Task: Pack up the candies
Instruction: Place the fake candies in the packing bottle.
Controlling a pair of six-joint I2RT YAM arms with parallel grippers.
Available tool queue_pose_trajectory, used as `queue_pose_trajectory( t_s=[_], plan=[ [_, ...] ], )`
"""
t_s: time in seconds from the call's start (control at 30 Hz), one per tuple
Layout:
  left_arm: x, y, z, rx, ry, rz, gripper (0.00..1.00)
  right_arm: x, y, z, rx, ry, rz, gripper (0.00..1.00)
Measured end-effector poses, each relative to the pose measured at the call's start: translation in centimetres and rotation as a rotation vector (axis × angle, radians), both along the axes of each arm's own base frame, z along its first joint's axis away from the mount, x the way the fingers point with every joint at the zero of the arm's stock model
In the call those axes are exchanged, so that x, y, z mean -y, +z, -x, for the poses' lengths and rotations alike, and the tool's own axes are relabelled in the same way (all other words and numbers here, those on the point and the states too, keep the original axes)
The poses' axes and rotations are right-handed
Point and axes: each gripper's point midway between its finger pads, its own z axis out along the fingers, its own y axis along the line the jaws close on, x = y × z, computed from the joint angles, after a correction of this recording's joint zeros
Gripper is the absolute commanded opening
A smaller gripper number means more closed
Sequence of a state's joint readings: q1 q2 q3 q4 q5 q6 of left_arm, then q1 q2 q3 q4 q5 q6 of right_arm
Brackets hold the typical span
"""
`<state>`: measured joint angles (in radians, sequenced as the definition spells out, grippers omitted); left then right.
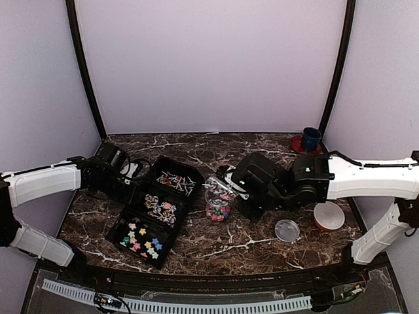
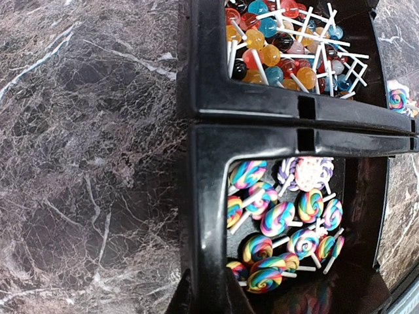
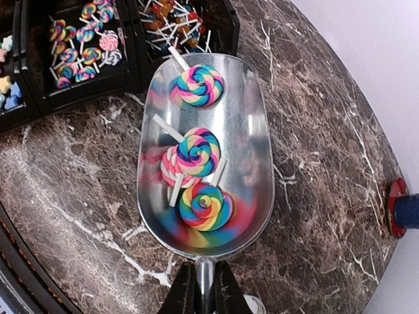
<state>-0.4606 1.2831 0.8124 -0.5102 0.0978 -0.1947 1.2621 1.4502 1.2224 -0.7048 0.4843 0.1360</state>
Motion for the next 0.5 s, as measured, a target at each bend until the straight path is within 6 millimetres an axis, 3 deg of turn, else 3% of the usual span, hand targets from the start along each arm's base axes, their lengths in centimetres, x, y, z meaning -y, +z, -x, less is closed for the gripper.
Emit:
queue_pose_trajectory(
  t_s=[0.23,0.5],
  plan=[
    [0.0,-0.2,0.1,-0.005,-0.001,0.007,0.0,2.2,-1.2,0.1,-0.057,-0.105,0.128,0.0],
    [0.1,-0.2,0.2,-0.009,-0.001,0.012,0.0,3.4,-2.7,0.2,-0.105,-0.187,0.261,0.0]
  ],
)
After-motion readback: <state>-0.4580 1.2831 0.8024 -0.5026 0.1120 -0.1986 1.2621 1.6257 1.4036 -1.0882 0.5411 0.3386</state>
